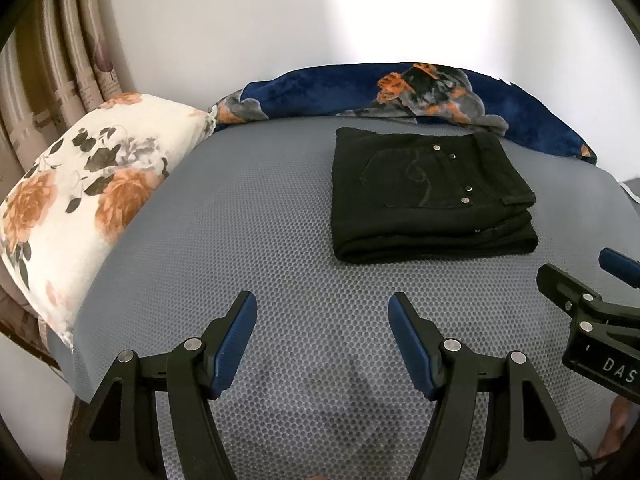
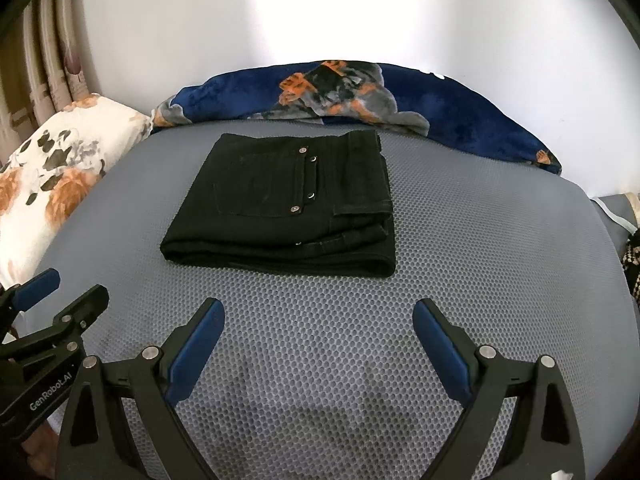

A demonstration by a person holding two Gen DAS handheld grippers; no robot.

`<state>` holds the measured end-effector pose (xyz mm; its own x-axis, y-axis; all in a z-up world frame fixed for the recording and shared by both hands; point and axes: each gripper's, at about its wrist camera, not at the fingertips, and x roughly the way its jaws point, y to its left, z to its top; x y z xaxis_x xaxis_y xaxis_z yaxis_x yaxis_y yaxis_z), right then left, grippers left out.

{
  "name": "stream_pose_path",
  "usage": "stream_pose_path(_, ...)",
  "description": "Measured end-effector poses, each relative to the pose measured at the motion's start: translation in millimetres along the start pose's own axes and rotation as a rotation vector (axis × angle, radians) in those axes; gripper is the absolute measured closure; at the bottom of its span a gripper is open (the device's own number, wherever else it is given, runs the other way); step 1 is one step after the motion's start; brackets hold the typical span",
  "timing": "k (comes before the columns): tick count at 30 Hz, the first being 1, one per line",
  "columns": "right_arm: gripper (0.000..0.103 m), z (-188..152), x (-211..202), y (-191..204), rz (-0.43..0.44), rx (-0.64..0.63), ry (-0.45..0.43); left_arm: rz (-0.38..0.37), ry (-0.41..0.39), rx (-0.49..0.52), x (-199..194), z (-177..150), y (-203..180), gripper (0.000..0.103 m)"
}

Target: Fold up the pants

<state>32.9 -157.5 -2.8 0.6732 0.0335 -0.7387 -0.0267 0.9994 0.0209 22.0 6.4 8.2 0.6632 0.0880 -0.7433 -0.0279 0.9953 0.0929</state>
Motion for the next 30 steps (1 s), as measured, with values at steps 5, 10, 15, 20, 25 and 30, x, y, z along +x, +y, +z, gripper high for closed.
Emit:
stream_pose_path(5,0.009,-2,3,-1,0.000,0.004,0.012,-0.002,0.005,0.000,2,-1,1,0.034)
stream_pose_path(10,0.009,-2,7,0,0.002,0.002,0.021,-0.001,0.013,0.004,7,-1,4,0.034)
stream_pose_path(15,0.009,-1,9,1,0.002,0.000,0.026,-0.002,0.016,0.009,9,0,4,0.034)
stream_pose_path(20,0.009,-1,10,0,0.004,0.003,0.031,0.001,0.019,0.010,10,-1,4,0.034)
stream_pose_path(25,0.009,-1,13,-1,0.006,0.003,0.039,-0.001,0.020,0.009,11,-1,5,0.034)
stream_pose_path(30,0.009,-3,14,0,0.007,0.001,0.047,-0.001,0.022,0.008,12,-2,5,0.034)
